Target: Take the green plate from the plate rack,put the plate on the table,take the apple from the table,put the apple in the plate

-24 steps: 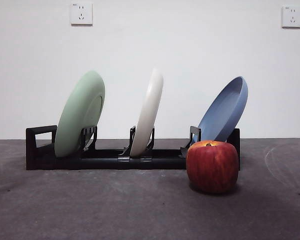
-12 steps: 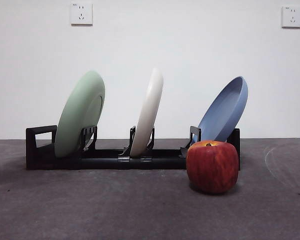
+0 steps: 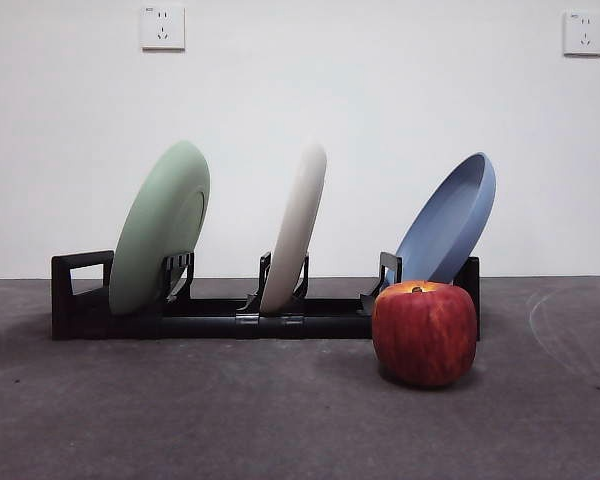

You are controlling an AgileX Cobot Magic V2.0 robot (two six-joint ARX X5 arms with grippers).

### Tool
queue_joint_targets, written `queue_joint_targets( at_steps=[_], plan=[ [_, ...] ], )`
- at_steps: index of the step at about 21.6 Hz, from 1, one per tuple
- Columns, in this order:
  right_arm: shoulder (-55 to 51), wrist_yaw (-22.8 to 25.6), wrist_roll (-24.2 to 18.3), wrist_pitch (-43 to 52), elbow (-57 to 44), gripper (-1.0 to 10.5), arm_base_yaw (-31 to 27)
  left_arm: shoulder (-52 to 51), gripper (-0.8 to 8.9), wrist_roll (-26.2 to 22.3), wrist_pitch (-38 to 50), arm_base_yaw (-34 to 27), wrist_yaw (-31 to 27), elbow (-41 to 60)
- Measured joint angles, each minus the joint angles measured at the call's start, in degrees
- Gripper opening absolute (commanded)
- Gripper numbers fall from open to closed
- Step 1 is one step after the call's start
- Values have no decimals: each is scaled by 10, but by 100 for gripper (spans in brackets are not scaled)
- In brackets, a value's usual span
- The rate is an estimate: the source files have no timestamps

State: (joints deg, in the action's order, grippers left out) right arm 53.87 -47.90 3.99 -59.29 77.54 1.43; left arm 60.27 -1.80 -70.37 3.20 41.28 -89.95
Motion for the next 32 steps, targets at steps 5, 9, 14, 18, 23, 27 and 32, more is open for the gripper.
queue_joint_targets(
  at_steps=[5,9,14,18,23,27,32],
  plan=[
    [28,57,-28,-38,8,2,54,35,0,-43,-50,18,0,-38],
    [32,93,-49,-37,8,185,89,46,220,-52,-48,38,-16,-38],
    [31,161,-42,-9,8,608,106,51,441,-41,-11,60,-78,-38],
    [31,167,-32,-8,8,599,109,82,441,-9,74,72,-95,-38],
    [31,168,-27,-7,8,598,109,170,441,26,169,106,-158,-38],
    [31,168,-23,-7,8,597,109,251,441,41,231,137,-243,-38],
    [31,168,-18,-7,8,596,109,316,441,44,263,164,-321,-38]
  ],
)
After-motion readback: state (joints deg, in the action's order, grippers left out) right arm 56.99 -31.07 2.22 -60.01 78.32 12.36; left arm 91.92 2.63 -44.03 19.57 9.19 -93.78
